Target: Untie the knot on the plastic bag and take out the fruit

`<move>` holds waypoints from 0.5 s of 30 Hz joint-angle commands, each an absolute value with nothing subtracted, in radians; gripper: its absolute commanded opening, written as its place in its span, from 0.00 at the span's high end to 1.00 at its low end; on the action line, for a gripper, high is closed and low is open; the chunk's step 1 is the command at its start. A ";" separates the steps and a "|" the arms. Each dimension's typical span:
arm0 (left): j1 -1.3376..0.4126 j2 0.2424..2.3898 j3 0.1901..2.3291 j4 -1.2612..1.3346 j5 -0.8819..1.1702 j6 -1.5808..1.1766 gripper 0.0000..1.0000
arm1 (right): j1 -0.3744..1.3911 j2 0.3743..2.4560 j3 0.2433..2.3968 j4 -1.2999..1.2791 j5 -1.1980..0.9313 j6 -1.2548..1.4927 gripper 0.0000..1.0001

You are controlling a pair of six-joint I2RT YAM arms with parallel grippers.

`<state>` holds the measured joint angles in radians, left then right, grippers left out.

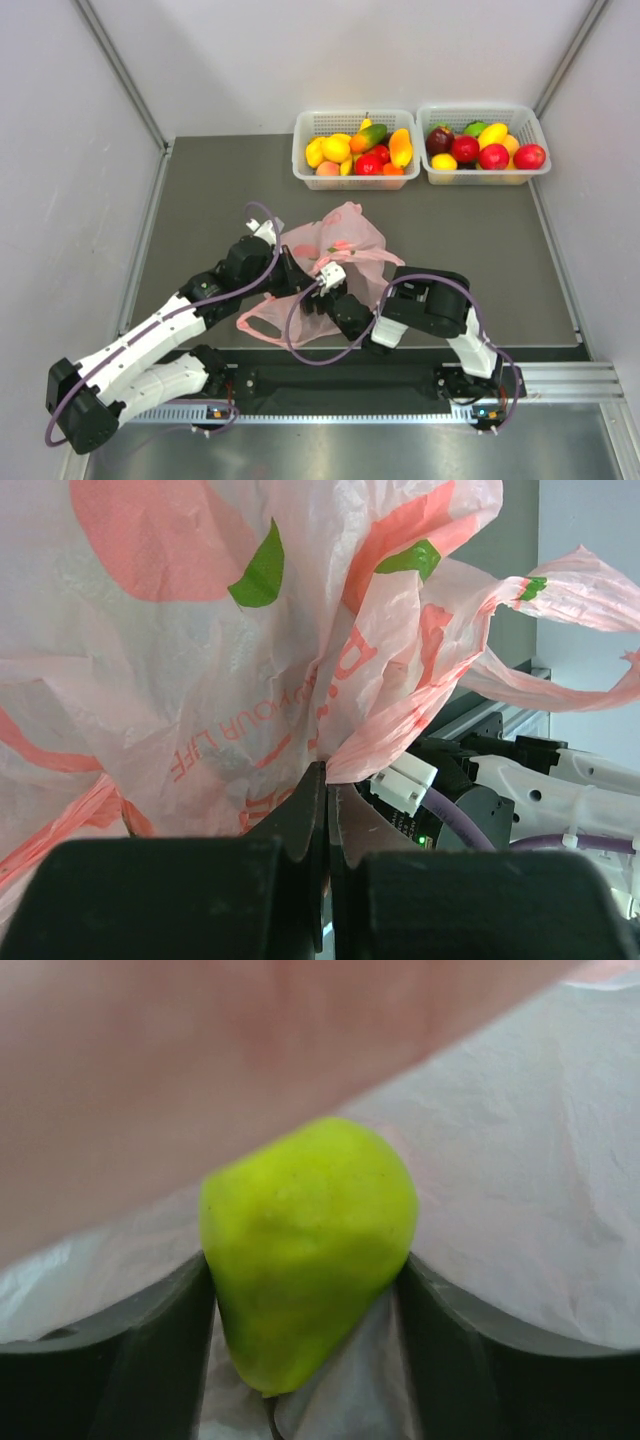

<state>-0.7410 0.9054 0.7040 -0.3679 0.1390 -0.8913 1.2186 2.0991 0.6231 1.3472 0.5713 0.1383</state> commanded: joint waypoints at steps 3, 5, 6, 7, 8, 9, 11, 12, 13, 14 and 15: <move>-0.746 0.890 0.724 -0.127 0.130 -0.925 1.00 | 1.256 2.085 0.644 1.532 0.402 0.028 0.55; -0.746 0.891 0.724 -0.127 0.133 -0.922 1.00 | 1.258 2.077 0.634 1.539 0.403 0.020 0.75; -0.746 0.893 0.726 -0.127 0.132 -0.922 1.00 | 1.258 2.063 0.618 1.552 0.406 0.020 0.78; -0.744 0.891 0.726 -0.129 0.130 -0.920 1.00 | 1.256 2.056 0.608 1.558 0.410 0.018 0.79; -0.745 0.891 0.727 -0.132 0.129 -0.916 1.00 | 1.256 2.046 0.597 1.562 0.416 0.018 0.80; -0.746 0.890 0.730 -0.135 0.126 -0.914 1.00 | 1.256 2.024 0.574 1.563 0.422 0.020 0.82; -0.746 0.890 0.732 -0.143 0.114 -0.905 1.00 | 1.258 1.996 0.543 1.571 0.425 0.021 0.86; -0.746 0.890 0.735 -0.147 0.107 -0.900 1.00 | 1.259 1.962 0.505 1.574 0.423 0.025 0.88; -0.744 0.890 0.735 -0.147 0.103 -0.897 1.00 | 1.262 1.944 0.485 1.581 0.422 0.025 0.90; -0.744 0.890 0.736 -0.149 0.095 -0.893 1.00 | 1.266 1.900 0.441 1.583 0.411 0.031 0.91; -0.744 0.893 0.738 -0.150 0.089 -0.890 1.00 | 1.267 1.876 0.419 1.583 0.404 0.034 0.92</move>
